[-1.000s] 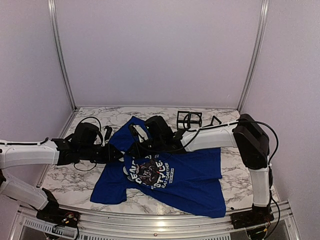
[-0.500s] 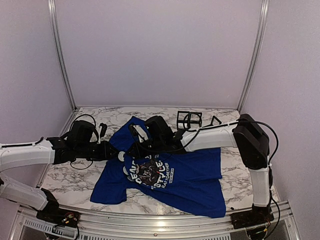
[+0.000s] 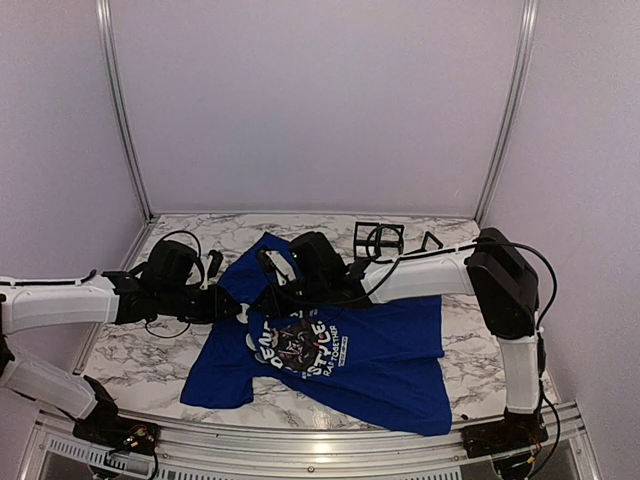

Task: Remove the brooch from the garment
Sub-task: Pass from the right arm to the left

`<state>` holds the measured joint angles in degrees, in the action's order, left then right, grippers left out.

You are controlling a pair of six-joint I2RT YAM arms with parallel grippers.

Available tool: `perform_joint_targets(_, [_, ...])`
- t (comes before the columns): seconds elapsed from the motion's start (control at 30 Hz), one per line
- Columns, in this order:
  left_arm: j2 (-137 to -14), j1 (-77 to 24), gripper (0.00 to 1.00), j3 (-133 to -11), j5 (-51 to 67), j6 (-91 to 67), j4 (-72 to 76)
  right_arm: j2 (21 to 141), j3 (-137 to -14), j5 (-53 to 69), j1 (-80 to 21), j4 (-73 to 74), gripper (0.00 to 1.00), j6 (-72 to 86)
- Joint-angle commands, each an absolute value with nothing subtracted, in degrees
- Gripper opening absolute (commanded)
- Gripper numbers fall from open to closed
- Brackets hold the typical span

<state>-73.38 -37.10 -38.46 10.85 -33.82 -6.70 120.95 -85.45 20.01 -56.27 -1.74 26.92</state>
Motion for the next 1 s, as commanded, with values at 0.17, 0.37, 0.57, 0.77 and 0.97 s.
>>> perform_joint_targets(0.17, [-74.9,-36.9,0.08,-39.4,13.0,-33.1,-5.2,120.0,-88.2,19.4,-57.1,-0.5,0.00,26.4])
perform_joint_targets(0.37, [-74.3,-36.9,0.00,-38.3,13.3,-34.2,-3.2,119.7,-87.7,18.7,-57.0,-0.6,0.00,27.2])
perform_joint_targets(0.57, [-71.1,-36.9,0.00,-32.1,12.9,-40.6,10.4,119.6,-85.9,20.0,-56.4,-3.0,0.00,29.6])
perform_joint_targets(0.77, [-70.2,-36.9,0.00,-27.1,11.8,-44.6,22.5,119.3,-83.6,22.3,-54.9,-6.6,0.00,32.7])
perform_joint_targets(0.97, [-68.9,-36.9,0.00,-24.8,10.7,-45.6,27.6,117.8,-79.9,22.8,-53.3,-9.9,0.00,35.3])
